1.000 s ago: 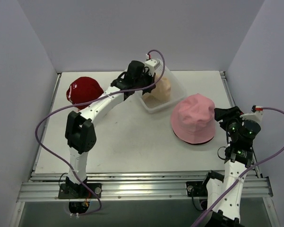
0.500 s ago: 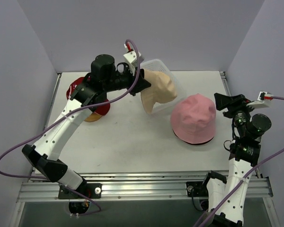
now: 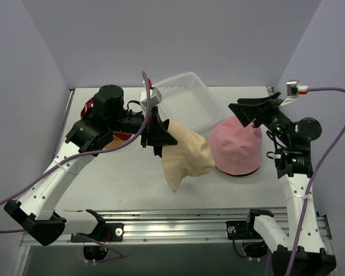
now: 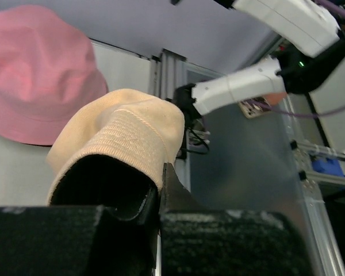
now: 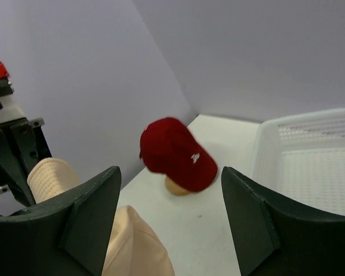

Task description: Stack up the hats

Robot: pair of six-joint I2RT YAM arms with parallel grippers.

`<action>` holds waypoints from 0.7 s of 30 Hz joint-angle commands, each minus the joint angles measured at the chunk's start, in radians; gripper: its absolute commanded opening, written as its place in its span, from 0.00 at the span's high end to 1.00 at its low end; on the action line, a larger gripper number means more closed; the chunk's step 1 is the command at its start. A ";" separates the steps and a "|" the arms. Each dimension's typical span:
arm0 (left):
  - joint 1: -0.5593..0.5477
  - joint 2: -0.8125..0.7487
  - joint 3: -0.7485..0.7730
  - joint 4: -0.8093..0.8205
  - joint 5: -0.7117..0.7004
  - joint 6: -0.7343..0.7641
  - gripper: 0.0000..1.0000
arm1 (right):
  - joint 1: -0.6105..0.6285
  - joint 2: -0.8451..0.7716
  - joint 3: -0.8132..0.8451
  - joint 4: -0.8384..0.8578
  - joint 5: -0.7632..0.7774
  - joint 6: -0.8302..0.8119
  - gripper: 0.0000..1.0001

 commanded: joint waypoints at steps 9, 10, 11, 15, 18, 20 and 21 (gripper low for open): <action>-0.004 0.027 -0.026 -0.101 0.191 0.048 0.98 | 0.498 0.145 0.125 -0.289 0.028 -0.486 0.32; -0.009 0.033 -0.024 -0.104 0.225 0.057 0.98 | 0.519 0.146 0.123 -0.293 0.015 -0.506 0.32; -0.019 0.047 -0.026 -0.127 0.256 0.101 0.98 | 0.526 0.155 0.121 -0.294 -0.004 -0.523 0.32; -0.042 0.082 -0.027 -0.222 0.365 0.244 0.98 | 0.529 0.168 0.092 -0.243 -0.171 -0.572 0.32; -0.065 0.136 0.015 -0.369 0.332 0.360 0.98 | 0.530 0.157 0.091 -0.269 -0.202 -0.612 0.31; -0.087 0.177 0.043 -0.473 0.284 0.428 0.98 | 0.536 0.160 0.112 -0.319 -0.211 -0.686 0.31; -0.114 0.188 0.060 -0.490 0.267 0.439 0.98 | 0.538 0.160 0.135 -0.359 -0.220 -0.709 0.31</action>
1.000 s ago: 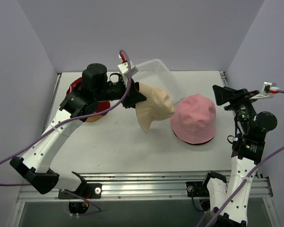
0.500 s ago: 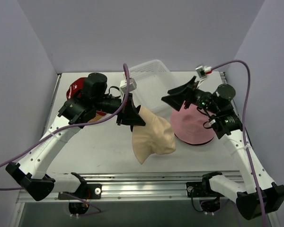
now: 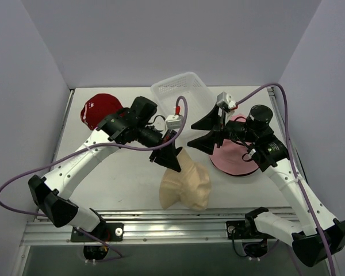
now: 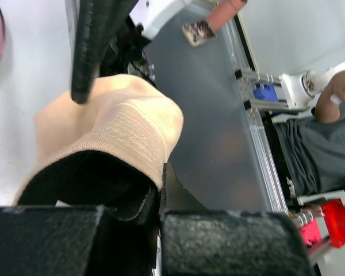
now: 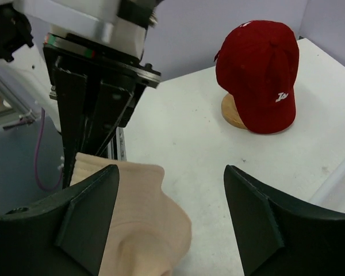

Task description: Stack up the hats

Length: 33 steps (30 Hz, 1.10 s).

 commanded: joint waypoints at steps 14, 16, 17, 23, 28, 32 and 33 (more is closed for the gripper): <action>-0.097 0.054 0.120 -0.259 -0.032 0.265 0.98 | 0.177 -0.052 -0.027 -0.090 -0.209 -0.267 0.30; -0.097 0.053 0.125 -0.262 -0.031 0.265 0.98 | 0.197 -0.061 -0.039 -0.092 -0.202 -0.287 0.30; -0.096 0.054 0.129 -0.267 -0.031 0.273 0.98 | 0.208 -0.063 -0.053 -0.084 -0.206 -0.290 0.31; -0.090 0.048 0.171 -0.317 -0.015 0.313 0.98 | 0.227 -0.067 -0.077 -0.071 -0.214 -0.285 0.33; -0.071 0.036 0.224 -0.356 -0.002 0.331 0.98 | 0.227 -0.046 -0.068 -0.080 -0.199 -0.271 0.43; -0.062 0.025 0.228 -0.348 -0.026 0.313 0.98 | 0.227 -0.036 -0.053 -0.109 -0.193 -0.280 0.59; -0.060 0.025 0.226 -0.347 -0.041 0.308 0.98 | 0.227 -0.038 -0.051 -0.112 -0.191 -0.277 0.63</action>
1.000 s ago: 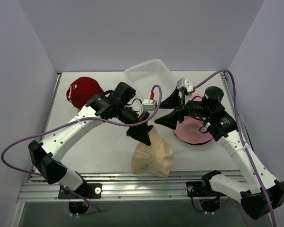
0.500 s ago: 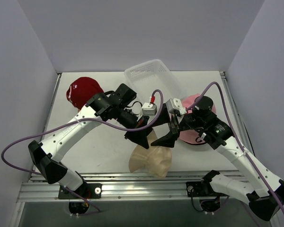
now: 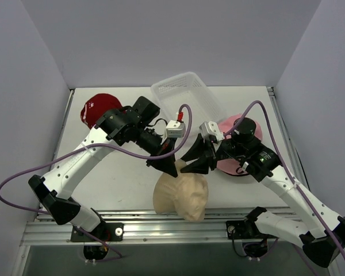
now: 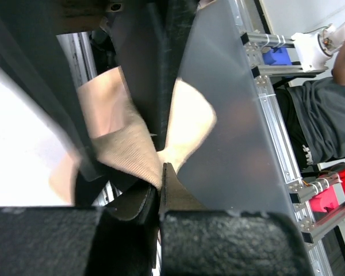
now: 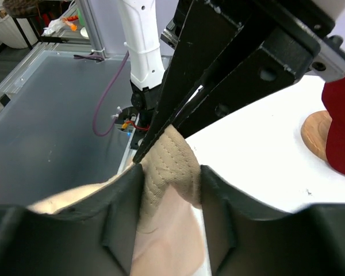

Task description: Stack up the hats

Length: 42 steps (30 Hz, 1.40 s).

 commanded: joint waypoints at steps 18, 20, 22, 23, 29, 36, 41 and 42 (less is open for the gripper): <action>0.112 -0.128 -0.017 0.397 -0.355 -0.349 0.62 | 0.004 -0.088 0.054 0.012 0.606 0.464 1.00; 0.120 -0.179 -0.046 0.485 -0.380 -0.441 0.51 | 0.004 -0.097 0.063 -0.032 0.704 0.541 1.00; 0.124 -0.234 -0.112 0.629 -0.381 -0.524 0.44 | 0.004 -0.120 0.061 -0.049 0.766 0.595 1.00; 0.125 -0.246 -0.134 0.672 -0.380 -0.542 0.37 | 0.005 -0.128 0.060 -0.057 0.807 0.642 1.00; 0.131 -0.279 -0.232 0.773 -0.485 -0.569 0.33 | 0.004 -0.189 0.086 -0.172 1.011 0.761 1.00; 0.125 -0.332 -0.346 0.901 -0.492 -0.647 0.32 | 0.005 -0.271 0.104 -0.295 1.390 0.974 1.00; 0.045 -0.369 -0.381 0.903 -0.585 -0.635 0.29 | 0.004 -0.284 0.063 -0.277 1.476 1.127 1.00; 0.001 -0.371 -0.375 0.886 -0.614 -0.618 0.29 | 0.005 -0.275 0.057 -0.263 1.481 1.143 1.00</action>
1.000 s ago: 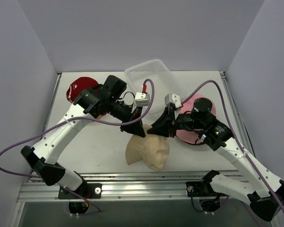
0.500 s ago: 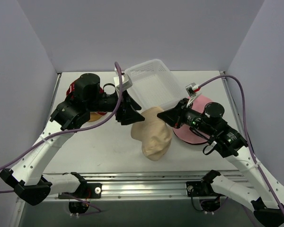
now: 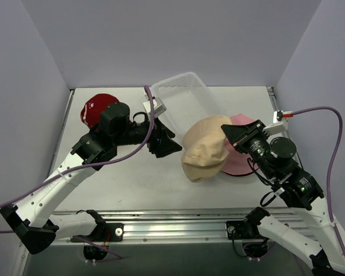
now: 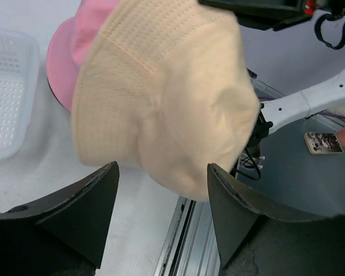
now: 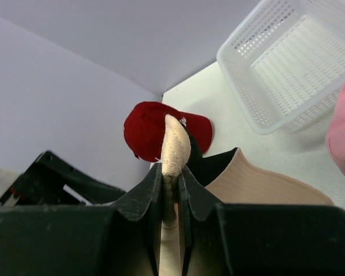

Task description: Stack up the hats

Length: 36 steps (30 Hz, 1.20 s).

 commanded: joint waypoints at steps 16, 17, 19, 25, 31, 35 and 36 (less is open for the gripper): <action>-0.357 -0.027 0.002 0.011 -0.613 0.173 0.27 | -0.003 0.158 0.018 0.095 0.195 0.266 1.00; -0.378 -0.021 0.008 0.021 -0.626 0.175 0.27 | -0.003 0.162 0.014 0.101 0.193 0.274 1.00; -0.395 0.004 0.018 0.025 -0.661 0.186 0.27 | -0.002 0.165 0.008 0.118 0.193 0.292 1.00; -0.431 0.096 0.082 0.024 -0.747 0.175 0.27 | -0.002 0.162 -0.008 0.136 0.199 0.317 1.00; -0.463 0.183 0.134 0.030 -0.813 0.160 0.28 | 0.000 0.152 -0.023 0.142 0.206 0.335 1.00; -0.469 0.212 0.148 0.039 -0.850 0.160 0.40 | -0.002 0.142 -0.034 0.150 0.203 0.334 1.00; -0.471 0.214 0.148 0.042 -0.860 0.160 0.59 | 0.000 0.139 -0.034 0.147 0.207 0.331 1.00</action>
